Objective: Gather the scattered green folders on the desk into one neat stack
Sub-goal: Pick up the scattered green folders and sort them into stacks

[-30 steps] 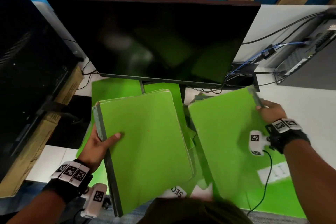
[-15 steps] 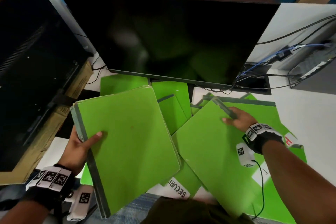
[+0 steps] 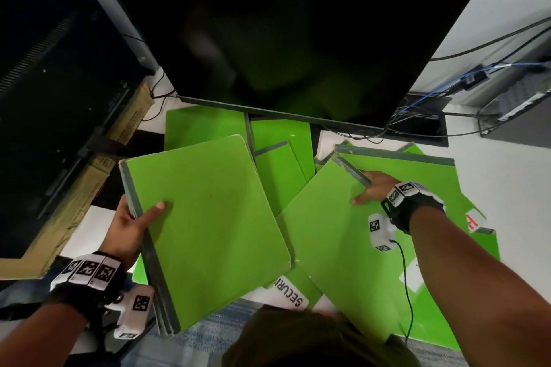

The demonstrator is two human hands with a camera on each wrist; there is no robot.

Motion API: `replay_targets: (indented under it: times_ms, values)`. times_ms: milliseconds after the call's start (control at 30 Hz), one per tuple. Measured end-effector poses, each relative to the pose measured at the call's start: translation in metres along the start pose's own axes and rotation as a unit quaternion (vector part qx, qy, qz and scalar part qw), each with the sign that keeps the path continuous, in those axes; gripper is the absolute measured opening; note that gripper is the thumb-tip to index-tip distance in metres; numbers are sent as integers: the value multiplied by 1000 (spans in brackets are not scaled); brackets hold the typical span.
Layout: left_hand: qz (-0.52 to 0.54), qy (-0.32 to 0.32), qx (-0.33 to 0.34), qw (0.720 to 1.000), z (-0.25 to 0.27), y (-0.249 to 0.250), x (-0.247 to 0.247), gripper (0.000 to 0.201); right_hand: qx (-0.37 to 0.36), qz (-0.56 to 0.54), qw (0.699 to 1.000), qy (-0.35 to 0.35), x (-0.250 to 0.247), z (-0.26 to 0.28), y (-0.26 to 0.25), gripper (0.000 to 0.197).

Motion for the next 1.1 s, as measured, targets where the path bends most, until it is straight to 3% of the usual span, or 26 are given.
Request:
replay_targets:
  times_ms: [167, 300, 467, 667, 1100]
  values:
    - [3, 7, -12, 1000, 0, -6, -6, 36, -1, 42, 999, -11, 1, 1, -9, 104]
    - [-1, 15, -19, 1000, 3, -13, -13, 39, 20, 100, 995, -3, 11, 4, -15, 99]
    - [11, 26, -28, 999, 5, -22, -21, 45, 44, 59, 997, 2, 20, 6, -14, 76]
    - [11, 14, -23, 1000, 3, -23, -19, 44, 75, 68, 995, 13, 15, 15, -16, 98]
    - [0, 11, -21, 1000, 3, -32, -28, 44, 96, 60, 993, 17, 25, 38, -22, 86]
Point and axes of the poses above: each hand's wrist, its own z-axis away from the middle knuckle, its own x-axis out of the palm, y = z × x, the point moved 2 cm from there along -z, towards the middle knuckle, and after that the axes turned 12 degrees about y, right-handed, at the moved point
